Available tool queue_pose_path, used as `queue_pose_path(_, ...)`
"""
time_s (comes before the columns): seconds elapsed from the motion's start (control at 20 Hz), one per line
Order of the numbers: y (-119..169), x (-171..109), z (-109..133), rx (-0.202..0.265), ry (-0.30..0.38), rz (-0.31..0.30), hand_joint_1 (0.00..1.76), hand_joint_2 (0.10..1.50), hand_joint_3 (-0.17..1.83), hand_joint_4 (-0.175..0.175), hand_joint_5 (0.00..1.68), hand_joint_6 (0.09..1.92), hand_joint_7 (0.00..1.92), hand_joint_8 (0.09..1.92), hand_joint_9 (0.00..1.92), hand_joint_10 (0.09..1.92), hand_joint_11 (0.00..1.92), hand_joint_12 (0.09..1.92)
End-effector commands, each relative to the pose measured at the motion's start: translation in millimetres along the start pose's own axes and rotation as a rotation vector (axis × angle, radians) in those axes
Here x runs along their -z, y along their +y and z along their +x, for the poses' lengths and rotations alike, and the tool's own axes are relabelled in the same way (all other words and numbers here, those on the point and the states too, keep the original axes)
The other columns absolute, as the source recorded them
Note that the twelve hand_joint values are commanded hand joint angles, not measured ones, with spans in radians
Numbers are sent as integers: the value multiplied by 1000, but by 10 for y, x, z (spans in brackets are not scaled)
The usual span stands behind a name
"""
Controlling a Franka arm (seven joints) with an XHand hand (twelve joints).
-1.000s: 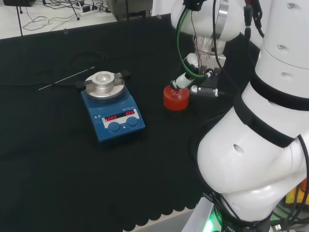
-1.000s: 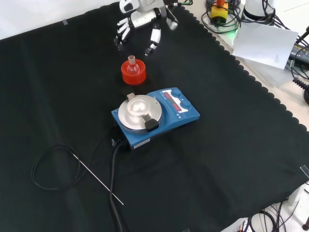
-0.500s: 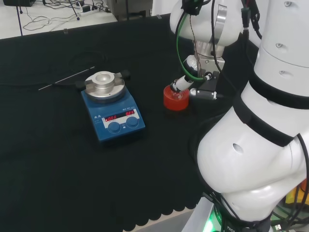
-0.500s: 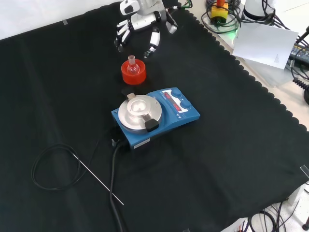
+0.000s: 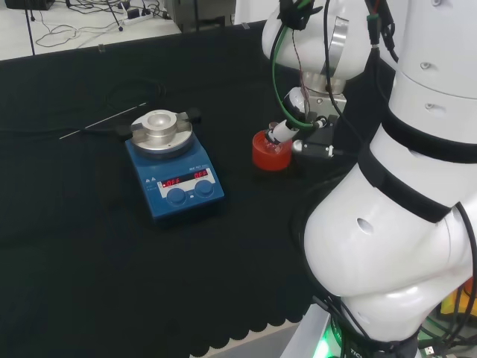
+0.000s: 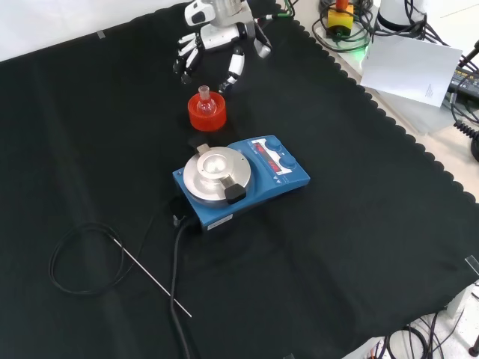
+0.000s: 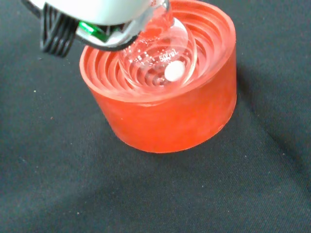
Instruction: Pick up the round-bottom flask.
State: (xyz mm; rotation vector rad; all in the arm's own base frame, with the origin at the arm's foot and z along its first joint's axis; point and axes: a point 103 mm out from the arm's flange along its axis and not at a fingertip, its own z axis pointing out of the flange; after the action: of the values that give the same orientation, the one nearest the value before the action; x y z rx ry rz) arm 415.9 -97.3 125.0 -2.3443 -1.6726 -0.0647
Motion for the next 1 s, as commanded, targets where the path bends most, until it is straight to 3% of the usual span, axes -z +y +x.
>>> queue_pose_path(0.05,64,-35,0,-1,5,-12,947,560,595,-9,636,419,266,658,427,653,45,1403)
queue_pose_path(0.45,156,-75,-32,8,13,-11,957,559,603,-10,615,556,270,665,435,658,64,1400)
queue_pose_path(1.0,195,-110,18,7,10,-11,964,562,611,-16,715,659,287,669,457,656,84,1393)
